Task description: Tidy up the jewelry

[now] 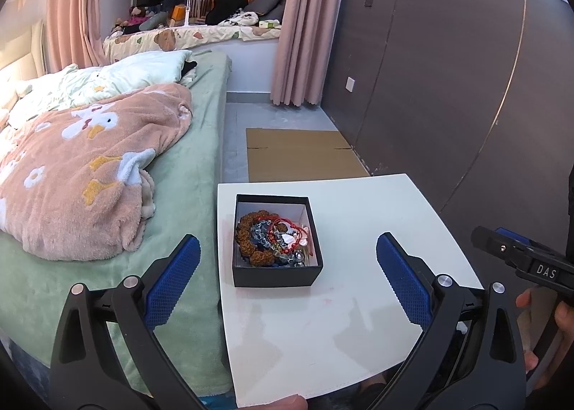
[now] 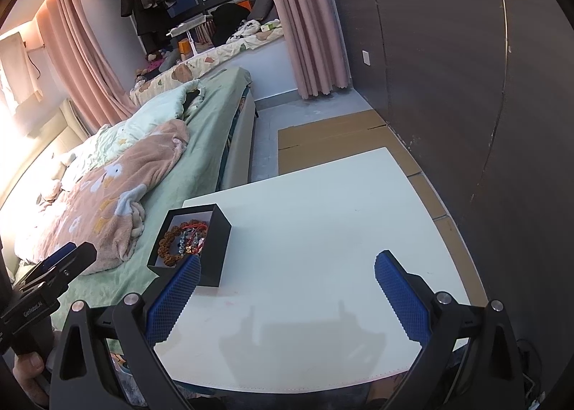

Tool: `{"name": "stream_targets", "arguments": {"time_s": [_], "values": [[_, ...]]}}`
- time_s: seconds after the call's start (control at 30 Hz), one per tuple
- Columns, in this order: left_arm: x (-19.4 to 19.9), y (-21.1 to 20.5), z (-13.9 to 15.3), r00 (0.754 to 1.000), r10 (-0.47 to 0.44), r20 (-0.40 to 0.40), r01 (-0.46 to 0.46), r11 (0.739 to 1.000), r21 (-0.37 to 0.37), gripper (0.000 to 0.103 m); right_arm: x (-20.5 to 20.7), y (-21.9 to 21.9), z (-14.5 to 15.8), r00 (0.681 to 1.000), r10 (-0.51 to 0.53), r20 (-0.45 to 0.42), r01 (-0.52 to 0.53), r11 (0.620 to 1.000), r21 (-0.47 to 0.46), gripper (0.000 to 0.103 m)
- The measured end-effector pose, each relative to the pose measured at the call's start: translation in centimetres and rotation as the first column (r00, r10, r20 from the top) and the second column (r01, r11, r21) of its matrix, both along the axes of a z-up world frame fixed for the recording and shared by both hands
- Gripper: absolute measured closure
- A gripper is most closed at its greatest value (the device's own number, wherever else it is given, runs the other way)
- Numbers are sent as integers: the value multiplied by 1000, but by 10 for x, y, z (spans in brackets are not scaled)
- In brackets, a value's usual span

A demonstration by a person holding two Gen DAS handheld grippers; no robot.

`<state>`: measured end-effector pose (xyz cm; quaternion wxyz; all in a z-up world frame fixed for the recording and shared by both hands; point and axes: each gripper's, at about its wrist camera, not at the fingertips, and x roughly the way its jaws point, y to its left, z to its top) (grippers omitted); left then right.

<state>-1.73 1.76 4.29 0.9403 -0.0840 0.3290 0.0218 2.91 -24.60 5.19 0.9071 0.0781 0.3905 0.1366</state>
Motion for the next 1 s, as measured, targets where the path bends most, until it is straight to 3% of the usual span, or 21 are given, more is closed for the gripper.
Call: {"name": "stream_targets", "arguments": {"time_s": [1.0], "values": [[1,5,-3,1000,-11,-17,10,1000,-18,5,-1,7,-10,1000,9,-17,-10,1000,-21,8]]}}
